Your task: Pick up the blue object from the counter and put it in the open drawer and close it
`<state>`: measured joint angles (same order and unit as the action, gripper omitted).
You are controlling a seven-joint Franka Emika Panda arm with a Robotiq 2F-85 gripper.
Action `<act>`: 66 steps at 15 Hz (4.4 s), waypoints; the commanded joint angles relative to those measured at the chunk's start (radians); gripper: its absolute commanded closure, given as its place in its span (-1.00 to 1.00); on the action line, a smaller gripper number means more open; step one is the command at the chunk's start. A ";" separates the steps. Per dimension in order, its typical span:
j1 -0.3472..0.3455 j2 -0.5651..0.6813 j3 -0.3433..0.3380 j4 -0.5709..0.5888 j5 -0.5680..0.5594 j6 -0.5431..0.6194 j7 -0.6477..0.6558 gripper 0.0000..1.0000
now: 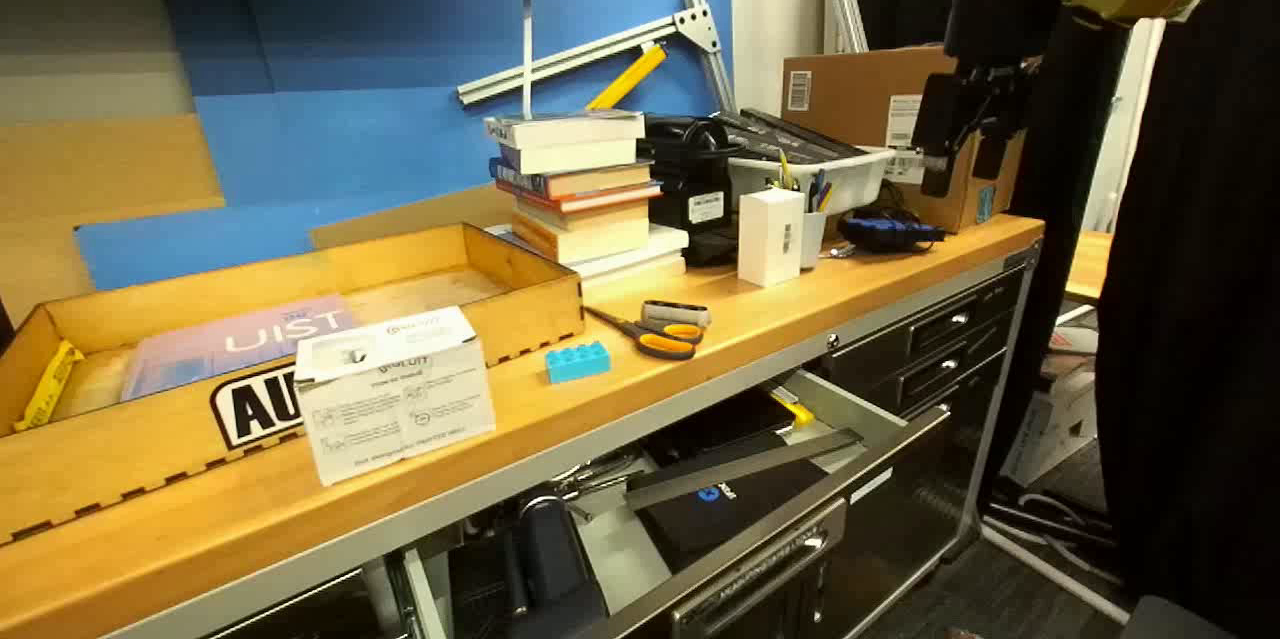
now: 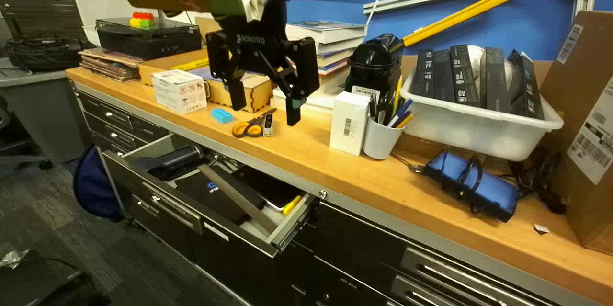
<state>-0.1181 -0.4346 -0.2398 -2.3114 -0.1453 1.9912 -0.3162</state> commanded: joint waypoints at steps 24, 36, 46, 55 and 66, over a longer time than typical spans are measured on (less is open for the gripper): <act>0.227 0.615 0.334 0.383 0.126 0.110 0.473 -1.00; 0.310 0.797 0.314 0.562 0.064 0.113 0.647 -0.39; 0.295 0.758 0.279 0.519 0.045 0.125 0.718 -1.00; 0.299 0.783 0.282 0.529 0.045 0.113 0.695 0.00; 0.236 0.585 0.305 0.279 0.136 0.048 0.434 0.08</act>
<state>0.1417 0.2497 0.0517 -1.8984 -0.0254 2.0558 0.2100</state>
